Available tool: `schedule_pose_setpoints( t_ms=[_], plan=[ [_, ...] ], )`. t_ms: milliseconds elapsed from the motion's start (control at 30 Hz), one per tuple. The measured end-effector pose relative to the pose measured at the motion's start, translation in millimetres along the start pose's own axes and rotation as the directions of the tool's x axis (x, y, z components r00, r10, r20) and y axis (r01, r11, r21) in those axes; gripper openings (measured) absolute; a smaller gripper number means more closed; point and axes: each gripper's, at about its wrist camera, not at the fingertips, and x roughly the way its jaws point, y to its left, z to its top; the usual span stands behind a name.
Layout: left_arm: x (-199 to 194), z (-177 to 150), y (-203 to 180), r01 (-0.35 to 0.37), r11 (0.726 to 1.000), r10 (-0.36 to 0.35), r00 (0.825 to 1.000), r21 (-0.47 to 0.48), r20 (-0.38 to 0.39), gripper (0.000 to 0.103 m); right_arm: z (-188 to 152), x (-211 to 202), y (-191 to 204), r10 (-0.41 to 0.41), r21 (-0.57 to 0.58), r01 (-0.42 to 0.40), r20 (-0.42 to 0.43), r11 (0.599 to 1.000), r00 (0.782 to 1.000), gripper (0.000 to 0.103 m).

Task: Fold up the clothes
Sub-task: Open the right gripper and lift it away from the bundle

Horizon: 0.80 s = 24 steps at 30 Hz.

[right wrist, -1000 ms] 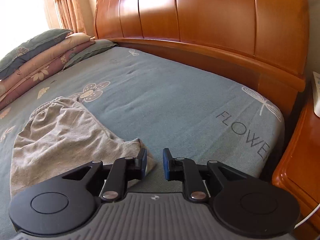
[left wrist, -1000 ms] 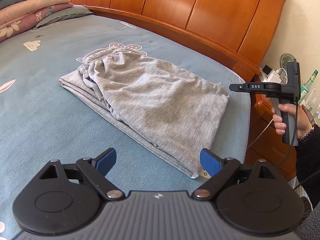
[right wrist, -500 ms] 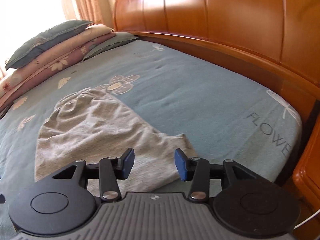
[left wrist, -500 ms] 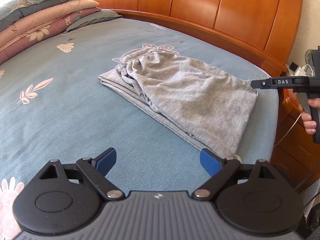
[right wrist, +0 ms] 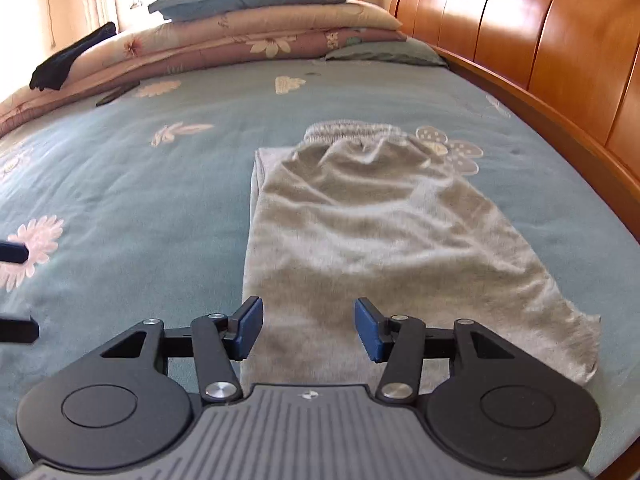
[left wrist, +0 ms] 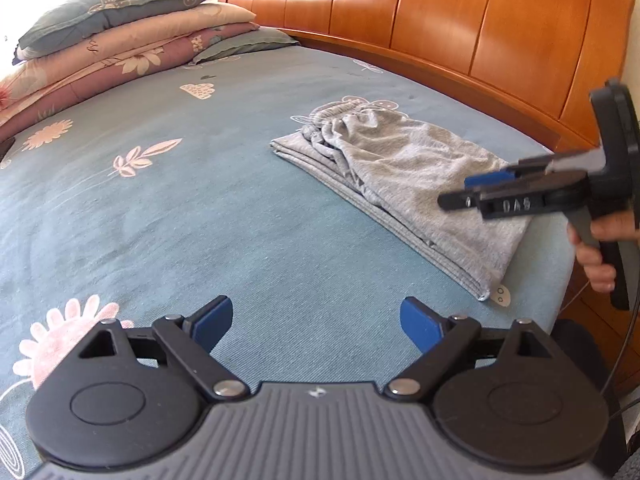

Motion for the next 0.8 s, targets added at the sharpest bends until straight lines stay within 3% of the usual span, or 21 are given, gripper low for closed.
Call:
schedule_pose_setpoints(
  t_ms=[33,100,200,333,433,600,800],
  plan=[
    [0,-2,1,-0.012,1.0,0.012,1.0,0.001,0.004,0.091,8,1,-1,-0.006,0.005,0.006,0.024,1.0,1.0,0.065],
    [-1,-6,3,-0.024,1.0,0.024,1.0,0.001,0.01,0.091,19,22,-1,-0.031,0.001,0.031,0.004,1.0,1.0,0.068],
    [-5,-10,7,-0.03,0.999,0.031,0.999,-0.014,0.029,0.091,22,57,-1,-0.057,0.008,0.058,-0.087,0.998,0.995,0.068],
    [-9,-17,13,-0.063,0.998,0.064,0.995,-0.018,0.073,0.098,36,44,1,-0.039,0.036,0.039,-0.006,0.999,0.999,0.068],
    [-7,-19,16,-0.09,0.996,0.092,0.992,-0.026,0.083,0.098,53,53,5,-0.086,0.026,0.085,0.023,0.996,0.996,0.068],
    [-12,-21,18,-0.146,0.989,0.149,0.983,-0.038,0.103,0.098,52,100,6,-0.119,0.04,0.123,-0.091,0.992,0.989,0.072],
    [-34,-24,23,-0.215,0.972,0.231,0.954,-0.097,0.192,0.098,60,52,23,-0.093,0.071,0.097,-0.058,0.993,0.994,0.09]
  ],
)
